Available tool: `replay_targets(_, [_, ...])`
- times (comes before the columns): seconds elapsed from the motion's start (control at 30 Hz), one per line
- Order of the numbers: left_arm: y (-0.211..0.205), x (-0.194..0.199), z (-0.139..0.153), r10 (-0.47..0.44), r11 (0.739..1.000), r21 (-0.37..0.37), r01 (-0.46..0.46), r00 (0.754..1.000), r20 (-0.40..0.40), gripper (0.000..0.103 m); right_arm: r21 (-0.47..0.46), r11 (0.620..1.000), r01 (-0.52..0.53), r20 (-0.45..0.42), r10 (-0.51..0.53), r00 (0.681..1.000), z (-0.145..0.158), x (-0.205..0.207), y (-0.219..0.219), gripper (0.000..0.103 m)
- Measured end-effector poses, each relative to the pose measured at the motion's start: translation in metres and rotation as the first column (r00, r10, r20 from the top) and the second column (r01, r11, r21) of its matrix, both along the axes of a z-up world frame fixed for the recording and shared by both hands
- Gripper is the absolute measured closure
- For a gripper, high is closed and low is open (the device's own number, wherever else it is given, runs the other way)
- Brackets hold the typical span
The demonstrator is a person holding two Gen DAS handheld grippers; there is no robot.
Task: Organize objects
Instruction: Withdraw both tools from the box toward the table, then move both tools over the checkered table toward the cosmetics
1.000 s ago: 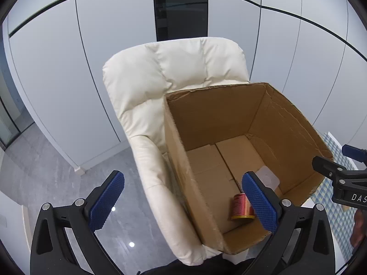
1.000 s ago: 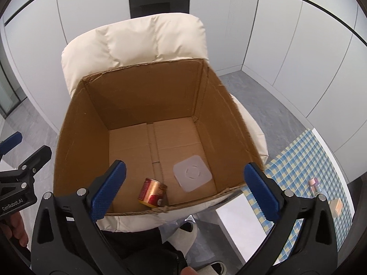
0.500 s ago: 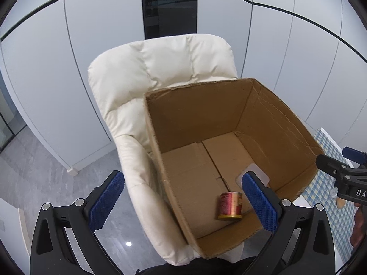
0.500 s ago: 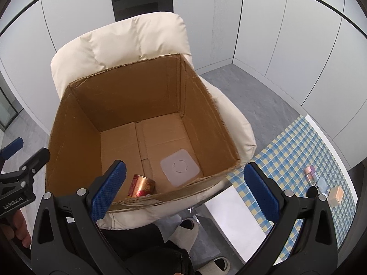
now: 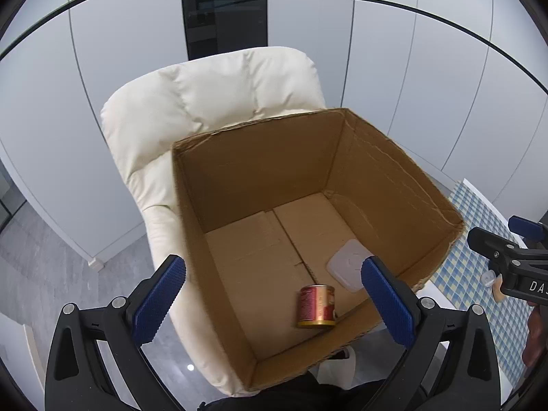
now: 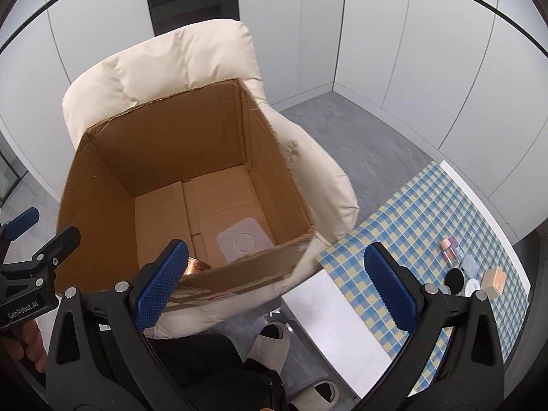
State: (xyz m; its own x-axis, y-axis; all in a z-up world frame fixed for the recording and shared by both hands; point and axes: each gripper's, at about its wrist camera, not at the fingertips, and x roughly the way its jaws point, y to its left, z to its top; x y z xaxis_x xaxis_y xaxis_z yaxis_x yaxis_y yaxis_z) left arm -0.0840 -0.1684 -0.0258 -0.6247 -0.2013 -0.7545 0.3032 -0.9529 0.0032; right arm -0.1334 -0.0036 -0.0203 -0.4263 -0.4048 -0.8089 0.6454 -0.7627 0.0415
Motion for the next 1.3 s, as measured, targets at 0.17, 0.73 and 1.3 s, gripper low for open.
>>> replay_targets(0.17, [0.013, -0.006, -0.001, -0.030, 1.000, 0.003, 0.030, 1.000, 0.003, 0.001, 0.009, 1.000, 0.025, -0.006, -0.025, 1.000, -0.001, -0.004, 0.013, 0.000])
replay_targets(0.73, [0.073, -0.031, -0.001, -0.139, 0.990, 0.007, 0.139, 0.990, 0.006, 0.001, 0.012, 0.990, 0.140, -0.006, -0.140, 0.990, -0.001, -0.027, 0.080, 0.000])
replay_targets(1.3, [0.138, -0.051, -0.007, -0.259, 0.966, 0.004, 0.259, 0.966, 0.018, 0.001, 0.008, 0.967, 0.256, 0.004, -0.256, 0.967, -0.004, -0.042, 0.148, 0.000])
